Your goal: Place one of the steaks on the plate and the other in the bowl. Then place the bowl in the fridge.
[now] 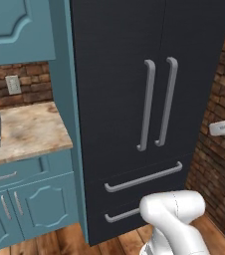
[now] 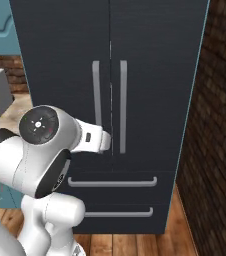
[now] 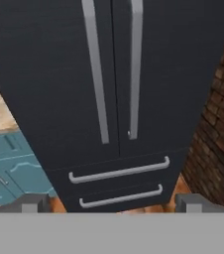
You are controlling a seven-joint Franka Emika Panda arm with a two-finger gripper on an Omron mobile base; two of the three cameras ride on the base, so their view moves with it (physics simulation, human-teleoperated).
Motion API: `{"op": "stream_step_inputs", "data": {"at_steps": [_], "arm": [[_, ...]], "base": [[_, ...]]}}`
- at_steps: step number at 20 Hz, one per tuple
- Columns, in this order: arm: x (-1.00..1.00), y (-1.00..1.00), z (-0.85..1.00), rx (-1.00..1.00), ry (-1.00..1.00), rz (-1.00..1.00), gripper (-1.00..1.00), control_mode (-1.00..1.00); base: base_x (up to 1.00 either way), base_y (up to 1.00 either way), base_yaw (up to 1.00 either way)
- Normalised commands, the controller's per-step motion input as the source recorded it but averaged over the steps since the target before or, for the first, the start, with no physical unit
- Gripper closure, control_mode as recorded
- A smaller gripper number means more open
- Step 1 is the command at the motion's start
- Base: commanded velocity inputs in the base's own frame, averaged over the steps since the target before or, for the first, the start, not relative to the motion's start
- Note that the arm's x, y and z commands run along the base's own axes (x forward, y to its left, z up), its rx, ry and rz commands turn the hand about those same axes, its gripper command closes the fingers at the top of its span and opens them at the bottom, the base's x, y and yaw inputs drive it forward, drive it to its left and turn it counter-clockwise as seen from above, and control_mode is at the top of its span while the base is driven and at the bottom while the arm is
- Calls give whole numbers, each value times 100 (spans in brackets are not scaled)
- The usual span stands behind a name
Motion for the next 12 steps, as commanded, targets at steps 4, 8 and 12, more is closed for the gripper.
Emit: {"op": "stream_step_inputs", "data": {"at_steps": [4, 8, 12], "arm": [[62, 0, 0, 0, 0, 0, -100, -100], [61, -4, -3, 0, 0, -1, -100, -100], [44, -14, -8, 0, -2, -1, -100, -100]], "base": [[0, 0, 0], [0, 0, 0], [0, 0, 0]]}}
